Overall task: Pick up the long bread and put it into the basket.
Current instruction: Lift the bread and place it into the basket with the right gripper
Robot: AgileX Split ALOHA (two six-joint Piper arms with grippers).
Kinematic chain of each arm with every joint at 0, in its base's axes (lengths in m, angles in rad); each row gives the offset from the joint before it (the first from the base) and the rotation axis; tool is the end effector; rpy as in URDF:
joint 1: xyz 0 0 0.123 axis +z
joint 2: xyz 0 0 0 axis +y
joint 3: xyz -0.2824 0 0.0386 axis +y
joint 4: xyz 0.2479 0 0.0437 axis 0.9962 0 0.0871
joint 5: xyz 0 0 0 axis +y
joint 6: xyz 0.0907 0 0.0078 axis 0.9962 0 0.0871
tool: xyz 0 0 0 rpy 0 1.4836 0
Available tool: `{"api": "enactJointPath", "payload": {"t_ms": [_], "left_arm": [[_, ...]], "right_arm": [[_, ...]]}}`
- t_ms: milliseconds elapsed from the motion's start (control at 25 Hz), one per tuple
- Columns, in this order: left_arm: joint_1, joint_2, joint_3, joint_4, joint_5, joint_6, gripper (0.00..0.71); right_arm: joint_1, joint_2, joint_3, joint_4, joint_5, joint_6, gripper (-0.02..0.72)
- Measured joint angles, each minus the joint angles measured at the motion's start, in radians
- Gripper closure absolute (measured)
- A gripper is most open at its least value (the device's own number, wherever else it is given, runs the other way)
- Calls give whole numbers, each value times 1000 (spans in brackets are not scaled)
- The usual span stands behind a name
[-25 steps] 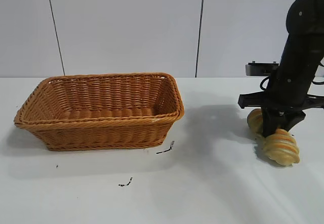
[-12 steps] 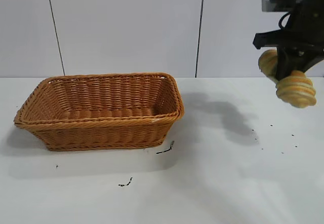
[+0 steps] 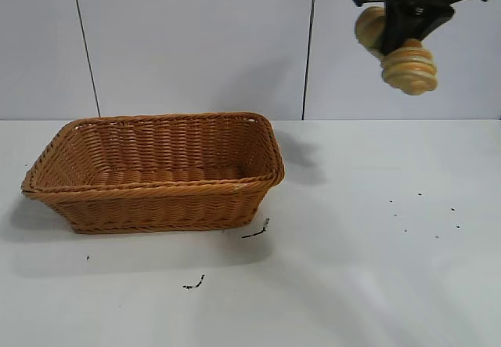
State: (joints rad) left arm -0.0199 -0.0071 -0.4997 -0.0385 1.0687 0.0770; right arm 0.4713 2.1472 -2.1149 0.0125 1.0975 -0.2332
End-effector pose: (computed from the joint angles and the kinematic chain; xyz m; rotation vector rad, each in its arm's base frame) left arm -0.0063 -0.0029 0.2765 0.1012 2.0424 -0.0104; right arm 0.4283 0.2194 0.2957 -0.8995 2.4573 0.1005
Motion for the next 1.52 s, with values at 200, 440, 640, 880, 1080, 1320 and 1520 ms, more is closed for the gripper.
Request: {"api": "enactJointPath", "payload": {"t_ms": [200,440,640,880,1080,1320,1520], "left_arm": [[0,0,0,0,0,0,18],[0,0,0,0,0,0,18],[0,0,0,0,0,0,18],[0,0,0,0,0,0,18],[0,0,0,0,0,0,18],[0,0,0,0,0,0,18],[0,0,0,0,0,0,18]], "right_arm": [[130,71,-59,4,-64,-189,615],[187,164,-60,4,-154,-629,615],[187,235,-60,6,-237,-810,615],[187,311,-60,66,-276,-822,615],[187,327,-60,137,-276,-822,545],[187,322,-60,179,-276,-811,88],[185,299,-60,183,-274,-789,15]]}}
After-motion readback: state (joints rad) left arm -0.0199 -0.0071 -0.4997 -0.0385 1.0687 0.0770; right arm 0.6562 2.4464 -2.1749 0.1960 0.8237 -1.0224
